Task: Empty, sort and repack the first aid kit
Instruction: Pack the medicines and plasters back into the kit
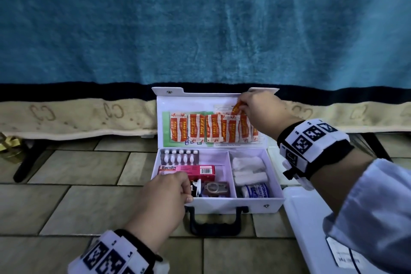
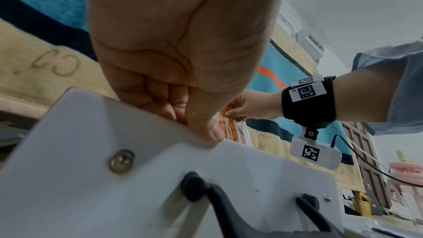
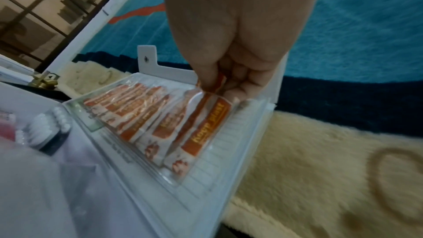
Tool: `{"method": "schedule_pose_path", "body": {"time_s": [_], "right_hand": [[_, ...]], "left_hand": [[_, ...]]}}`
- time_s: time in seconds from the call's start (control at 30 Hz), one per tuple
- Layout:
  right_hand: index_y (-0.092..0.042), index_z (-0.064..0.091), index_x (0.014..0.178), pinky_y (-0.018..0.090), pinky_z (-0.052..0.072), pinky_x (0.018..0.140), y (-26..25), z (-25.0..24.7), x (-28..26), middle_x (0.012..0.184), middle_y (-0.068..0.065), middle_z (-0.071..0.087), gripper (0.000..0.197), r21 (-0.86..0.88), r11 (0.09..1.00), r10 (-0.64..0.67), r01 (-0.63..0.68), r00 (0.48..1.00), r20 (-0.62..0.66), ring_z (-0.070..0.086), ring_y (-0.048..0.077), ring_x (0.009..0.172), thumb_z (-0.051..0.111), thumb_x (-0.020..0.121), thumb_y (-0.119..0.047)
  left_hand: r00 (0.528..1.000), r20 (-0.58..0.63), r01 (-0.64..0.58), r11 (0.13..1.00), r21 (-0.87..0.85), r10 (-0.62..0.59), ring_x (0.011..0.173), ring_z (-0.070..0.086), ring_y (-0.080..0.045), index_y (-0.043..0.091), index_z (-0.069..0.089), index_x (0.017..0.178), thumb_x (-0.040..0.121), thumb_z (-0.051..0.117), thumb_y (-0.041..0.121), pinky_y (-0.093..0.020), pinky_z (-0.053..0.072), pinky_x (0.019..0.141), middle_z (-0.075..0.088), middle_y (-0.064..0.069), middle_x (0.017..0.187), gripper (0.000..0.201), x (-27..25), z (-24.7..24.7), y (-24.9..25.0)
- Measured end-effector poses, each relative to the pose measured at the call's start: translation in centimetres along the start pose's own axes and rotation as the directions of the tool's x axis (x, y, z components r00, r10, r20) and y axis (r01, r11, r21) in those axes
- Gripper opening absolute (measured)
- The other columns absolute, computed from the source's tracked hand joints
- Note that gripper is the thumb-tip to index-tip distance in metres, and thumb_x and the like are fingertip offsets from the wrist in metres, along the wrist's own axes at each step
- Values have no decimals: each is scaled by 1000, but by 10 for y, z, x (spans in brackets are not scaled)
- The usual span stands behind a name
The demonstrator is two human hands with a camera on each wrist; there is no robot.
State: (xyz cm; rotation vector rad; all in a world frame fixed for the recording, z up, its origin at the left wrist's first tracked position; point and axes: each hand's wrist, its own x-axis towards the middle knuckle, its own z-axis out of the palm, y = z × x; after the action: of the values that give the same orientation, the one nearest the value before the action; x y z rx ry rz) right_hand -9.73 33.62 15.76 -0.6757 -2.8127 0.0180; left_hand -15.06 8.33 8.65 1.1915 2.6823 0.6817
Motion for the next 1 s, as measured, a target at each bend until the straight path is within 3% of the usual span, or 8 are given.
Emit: {"method": "schedule_pose_path", "body": {"time_s": [0.13,0.23,0.4,0.6,0.67,0.8,0.87,1.0], "right_hand": [[-11,59,110,33,48,74,-14,-1,-1,112,10,61,36,-128,991,-23,38,993,115,60,29,101,43,83,7],[-8,61,106,34,47,89,-12,-3,-2,122,11,49,27,-68,996,-37,48,986,165,55,28,105,43,88,2],[-21,65,103,30,48,78,-20,0,-7,105,6,65,17,113,991,58,-73,990,130,63,25,95,50,96,-26],[-22,51,127,32,46,94,-18,-10,-28,125,5,62,32,222,973,25,-59,988,150,59,23,111,50,96,-29],[-19,56,125,24,44,91,-1,-38,-42,122,3,64,32,280,958,32,-55,996,86,59,19,110,54,94,-28],[-18,69,102,5,39,63,52,-77,-91,89,1,71,16,401,903,193,-152,979,-65,60,7,77,59,90,-14],[-20,69,104,7,39,67,81,-70,-118,95,1,71,19,232,930,283,-284,958,41,61,10,84,58,90,-15],[-27,50,134,25,30,104,114,-17,-173,140,-5,49,41,-79,927,362,-367,821,442,45,15,128,54,94,-25]], "left_hand": [[1000,-1,7,1000,3,-7,74,50,-6,33,42,62,84,65,25,-19,33,56,55,10,69,33,0,0,0],[1000,2,7,1000,6,-7,74,49,-6,33,42,61,84,65,25,-21,33,60,53,12,66,33,0,0,1],[1000,-2,21,1000,-21,-21,64,48,1,31,49,65,82,67,24,-14,32,53,56,11,66,26,-1,-2,2],[999,23,48,999,-4,-48,69,55,-8,26,55,64,78,71,22,-24,37,57,59,10,64,23,1,-4,5],[998,34,59,998,3,-59,71,57,-11,25,56,63,77,72,21,-26,36,58,61,10,65,22,1,-4,5],[998,49,47,998,48,-50,67,56,-12,29,54,60,76,74,19,-27,37,56,61,9,63,27,1,-3,7],[997,70,28,995,98,-35,68,54,-14,29,51,60,77,72,17,-28,37,56,60,9,64,30,-2,-5,12],[998,37,-58,994,93,55,73,57,-13,30,49,63,78,65,11,-30,48,66,61,11,69,29,-11,-6,38]]}}
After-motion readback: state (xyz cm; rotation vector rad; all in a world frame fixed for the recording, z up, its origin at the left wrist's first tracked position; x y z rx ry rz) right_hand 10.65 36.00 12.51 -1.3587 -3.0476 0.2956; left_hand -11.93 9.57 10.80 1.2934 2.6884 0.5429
